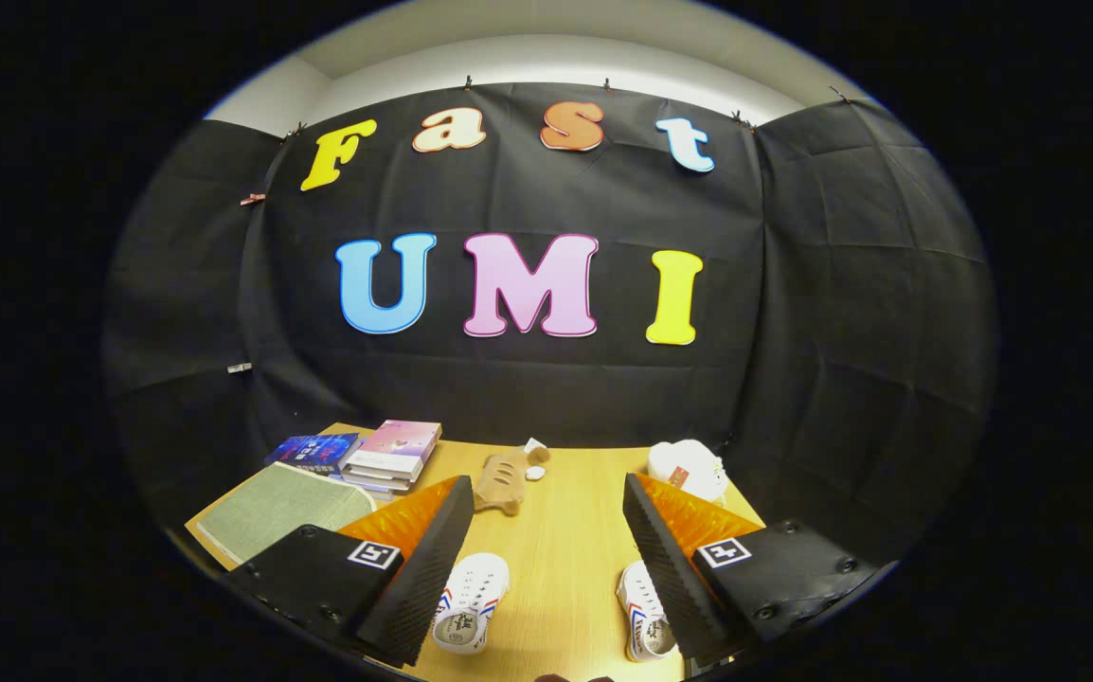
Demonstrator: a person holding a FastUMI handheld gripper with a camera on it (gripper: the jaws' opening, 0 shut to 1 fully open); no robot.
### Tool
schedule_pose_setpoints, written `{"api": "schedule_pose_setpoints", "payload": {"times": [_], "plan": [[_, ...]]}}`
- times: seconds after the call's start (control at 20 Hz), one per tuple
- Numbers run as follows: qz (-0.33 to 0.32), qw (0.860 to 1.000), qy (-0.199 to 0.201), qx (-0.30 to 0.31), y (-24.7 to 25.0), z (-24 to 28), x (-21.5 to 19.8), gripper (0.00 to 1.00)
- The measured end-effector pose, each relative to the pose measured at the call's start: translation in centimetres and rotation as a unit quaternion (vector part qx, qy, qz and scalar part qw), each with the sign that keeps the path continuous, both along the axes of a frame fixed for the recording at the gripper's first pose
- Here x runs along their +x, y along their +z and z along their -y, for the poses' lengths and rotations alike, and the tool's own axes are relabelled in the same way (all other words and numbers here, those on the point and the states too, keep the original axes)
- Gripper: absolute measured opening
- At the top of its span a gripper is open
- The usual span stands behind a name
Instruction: Open the storage box then place both shoes into the box .Put the left shoe in first, then the right shoe, with the right side of both shoes facing outward in a uniform manner.
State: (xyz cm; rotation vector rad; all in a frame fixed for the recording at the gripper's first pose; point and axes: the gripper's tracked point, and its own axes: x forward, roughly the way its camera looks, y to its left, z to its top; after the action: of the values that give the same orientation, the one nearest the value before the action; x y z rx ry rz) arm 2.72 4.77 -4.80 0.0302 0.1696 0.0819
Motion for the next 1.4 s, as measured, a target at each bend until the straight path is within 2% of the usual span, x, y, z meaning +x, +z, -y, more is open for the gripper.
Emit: {"api": "schedule_pose_setpoints", "payload": {"times": [0.1,0.25,0.35,0.5,0.7,0.95,1.0,1.15,1.2,1.35,1.4], "plan": [[-0.03,0.999,0.022,0.021,-1.8,-1.5,0.7,0.97],[-0.102,0.988,0.09,0.068,-5.5,-5.9,0.9,0.99],[-0.162,0.97,0.15,0.106,-8.2,-9.5,0.0,0.99],[-0.213,0.943,0.205,0.15,-10.3,-12.6,-1.1,0.99],[-0.29,0.902,0.254,0.194,-14.0,-15.8,-2.9,0.99],[-0.345,0.85,0.316,0.242,-16.3,-19.7,-4.4,0.99],[-0.355,0.837,0.333,0.251,-16.6,-20.6,-4.9,0.99],[-0.396,0.779,0.386,0.296,-16.9,-22.7,-7.0,0.98],[-0.399,0.768,0.393,0.31,-17.0,-23.2,-7.0,0.98],[-0.416,0.752,0.385,0.337,-18.6,-23.5,-6.5,0.98],[-0.427,0.736,0.385,0.358,-18.8,-23.7,-6.4,0.98]]}}
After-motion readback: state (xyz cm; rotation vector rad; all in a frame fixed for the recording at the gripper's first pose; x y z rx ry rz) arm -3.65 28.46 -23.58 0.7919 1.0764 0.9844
